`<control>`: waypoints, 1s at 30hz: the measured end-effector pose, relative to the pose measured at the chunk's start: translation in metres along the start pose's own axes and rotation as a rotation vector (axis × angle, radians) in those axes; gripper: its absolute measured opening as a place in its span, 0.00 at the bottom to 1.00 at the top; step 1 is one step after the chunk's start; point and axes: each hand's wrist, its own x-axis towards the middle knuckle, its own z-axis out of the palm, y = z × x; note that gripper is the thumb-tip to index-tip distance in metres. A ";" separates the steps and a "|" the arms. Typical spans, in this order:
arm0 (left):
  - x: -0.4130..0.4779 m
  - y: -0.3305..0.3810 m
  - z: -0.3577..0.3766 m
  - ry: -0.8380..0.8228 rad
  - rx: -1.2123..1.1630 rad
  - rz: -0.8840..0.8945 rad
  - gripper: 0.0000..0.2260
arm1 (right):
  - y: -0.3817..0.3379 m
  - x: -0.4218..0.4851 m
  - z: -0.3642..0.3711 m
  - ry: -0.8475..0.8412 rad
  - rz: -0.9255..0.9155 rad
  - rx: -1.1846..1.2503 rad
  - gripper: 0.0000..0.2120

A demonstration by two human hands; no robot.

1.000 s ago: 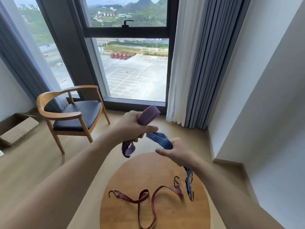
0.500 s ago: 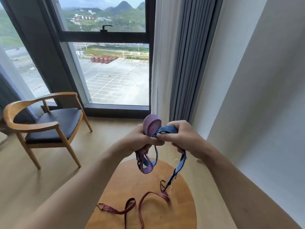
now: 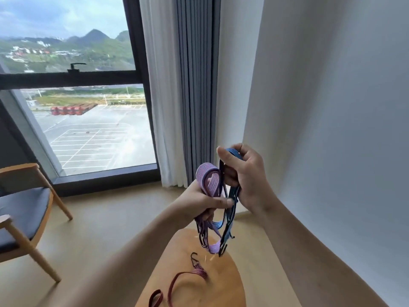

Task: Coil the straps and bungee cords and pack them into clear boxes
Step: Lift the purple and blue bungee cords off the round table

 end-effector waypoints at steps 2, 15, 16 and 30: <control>-0.012 0.001 0.018 -0.054 0.032 0.012 0.11 | -0.007 -0.016 -0.001 0.080 -0.013 0.063 0.14; -0.114 -0.019 0.149 -0.381 -0.018 -0.025 0.17 | -0.009 -0.246 -0.097 0.113 0.147 -0.172 0.28; -0.121 -0.019 0.160 -0.425 -0.039 -0.037 0.17 | -0.010 -0.266 -0.101 0.102 0.178 -0.141 0.27; -0.236 0.008 0.386 -1.035 0.112 0.054 0.21 | -0.091 -0.506 -0.183 0.591 -0.042 0.159 0.20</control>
